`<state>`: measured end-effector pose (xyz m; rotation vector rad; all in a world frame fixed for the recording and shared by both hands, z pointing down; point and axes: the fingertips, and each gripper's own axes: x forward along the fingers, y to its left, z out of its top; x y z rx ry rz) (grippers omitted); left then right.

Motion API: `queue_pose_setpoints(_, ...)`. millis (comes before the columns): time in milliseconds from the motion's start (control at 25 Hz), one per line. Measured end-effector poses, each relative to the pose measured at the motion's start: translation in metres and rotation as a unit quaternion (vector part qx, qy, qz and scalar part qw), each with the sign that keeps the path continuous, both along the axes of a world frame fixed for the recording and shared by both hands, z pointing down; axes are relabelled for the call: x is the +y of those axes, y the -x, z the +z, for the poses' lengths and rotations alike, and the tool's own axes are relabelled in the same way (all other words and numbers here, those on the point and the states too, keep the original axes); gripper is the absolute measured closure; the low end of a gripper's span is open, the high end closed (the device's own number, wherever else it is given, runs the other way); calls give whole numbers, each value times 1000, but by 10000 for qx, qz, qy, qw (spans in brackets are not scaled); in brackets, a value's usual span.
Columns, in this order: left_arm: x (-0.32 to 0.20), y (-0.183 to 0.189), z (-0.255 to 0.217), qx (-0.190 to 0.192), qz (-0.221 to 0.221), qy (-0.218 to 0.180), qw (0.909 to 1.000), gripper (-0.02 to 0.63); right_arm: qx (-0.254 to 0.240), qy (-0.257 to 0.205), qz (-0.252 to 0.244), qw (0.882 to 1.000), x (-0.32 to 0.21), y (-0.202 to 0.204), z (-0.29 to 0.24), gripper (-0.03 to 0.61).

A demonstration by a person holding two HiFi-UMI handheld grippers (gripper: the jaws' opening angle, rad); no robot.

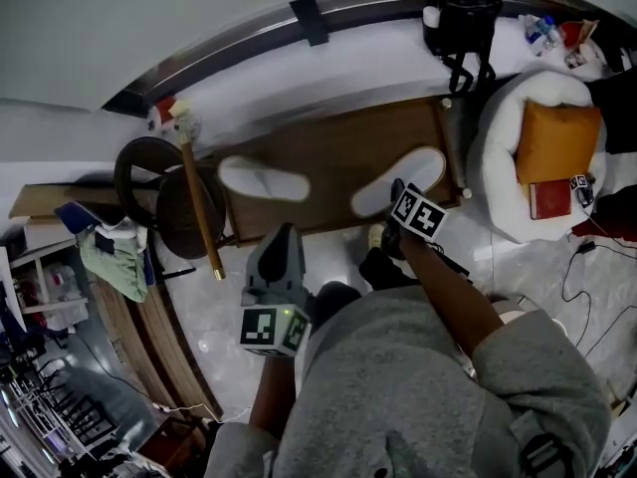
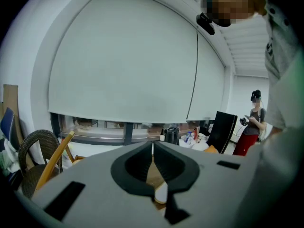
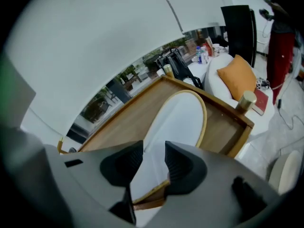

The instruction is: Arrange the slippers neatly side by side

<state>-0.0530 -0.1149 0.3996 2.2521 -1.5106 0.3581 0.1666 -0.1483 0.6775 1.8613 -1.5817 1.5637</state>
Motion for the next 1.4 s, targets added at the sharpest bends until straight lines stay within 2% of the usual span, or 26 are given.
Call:
queue_pose_setpoints(120, -2, -4, -1, -9, -15, -11, 10000, 591, 95, 64, 298, 9995, 2, -4, 6, 445)
queue_pose_setpoints(320, -1, -5, -6, -50, -90, -131, 9999, 591, 550, -53, 296, 9980, -4, -3, 6, 446)
queue_pose_setpoints(440, 5, -2, -9, -190, -136, -182, 9996, 591, 819, 38, 301, 9962, -5, -8, 12, 449)
queue_pose_setpoints(480, 8, -1, -10, -247, -153, -170, 9994, 591, 886, 84, 285, 9956, -5, -9, 14, 465)
queue_pose_setpoints(520, 11, 2, -9, -288, -177, -161, 9993, 591, 931, 104, 258, 9953, -5, -10, 15, 519)
queue_pose_setpoints(600, 16, 8, -8, -293, -250, -156, 9991, 591, 991, 55, 152, 9949, -7, -10, 14, 540)
queue_pose_setpoints(880, 19, 22, -9, -193, -324, -276, 9989, 591, 1047, -273, -583, 9924, -20, -2, -6, 543)
queue_pose_setpoints(1120, 17, 32, -11, -118, -308, -398, 9987, 591, 986, -567, -1482, 9824, -36, 14, -35, 543)
queue_pose_setpoints(1280, 20, 37, -8, -25, -316, -377, 9988, 591, 780, -611, -2267, 9689, -42, 33, -50, 543)
queue_pose_setpoints(1400, 24, 41, -7, 42, -334, -352, 9988, 591, 887, -668, -2782, 9541, -47, 43, -62, 543)
